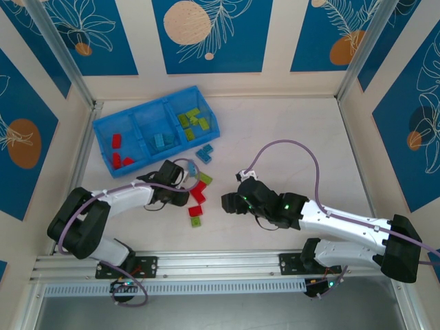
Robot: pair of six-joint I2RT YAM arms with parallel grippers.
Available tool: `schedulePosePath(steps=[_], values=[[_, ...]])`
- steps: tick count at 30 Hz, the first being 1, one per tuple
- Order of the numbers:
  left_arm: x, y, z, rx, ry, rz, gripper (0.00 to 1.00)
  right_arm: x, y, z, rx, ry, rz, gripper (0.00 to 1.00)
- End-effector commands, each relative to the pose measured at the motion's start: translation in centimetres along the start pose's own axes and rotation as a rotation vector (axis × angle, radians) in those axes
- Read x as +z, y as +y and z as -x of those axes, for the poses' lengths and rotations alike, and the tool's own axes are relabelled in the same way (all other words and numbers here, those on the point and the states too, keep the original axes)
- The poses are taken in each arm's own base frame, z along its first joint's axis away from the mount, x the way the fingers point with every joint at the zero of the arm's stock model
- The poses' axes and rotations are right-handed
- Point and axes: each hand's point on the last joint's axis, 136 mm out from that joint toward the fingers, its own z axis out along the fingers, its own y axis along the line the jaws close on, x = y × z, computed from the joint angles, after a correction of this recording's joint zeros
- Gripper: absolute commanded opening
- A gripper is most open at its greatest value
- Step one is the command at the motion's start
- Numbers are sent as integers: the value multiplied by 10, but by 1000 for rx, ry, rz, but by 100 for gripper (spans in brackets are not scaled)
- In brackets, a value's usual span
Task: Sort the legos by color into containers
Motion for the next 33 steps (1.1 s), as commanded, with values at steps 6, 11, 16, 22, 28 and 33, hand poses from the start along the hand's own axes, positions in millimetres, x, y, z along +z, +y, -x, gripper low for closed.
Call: schedulePosePath(steps=[6,11,16,22,28,33], values=[[-17,-23,34,-8,-162,-99,15,-7,-1,8,40,-28,-20,71],[-70,-6,56,-84,-311,-5,6,-7,0,9,39,-32,-19,71],[-132,50,87,-201,-451,256,5,-9,4,15,30,-46,-9,71],[-170,171,114,-598,-530,455,6,-11,12,21,21,-50,13,71],[-145,242,135,-888,-465,366,17,-18,12,21,12,-32,7,71],[-144,247,149,-893,-458,332,55,-18,8,17,22,-30,-8,71]])
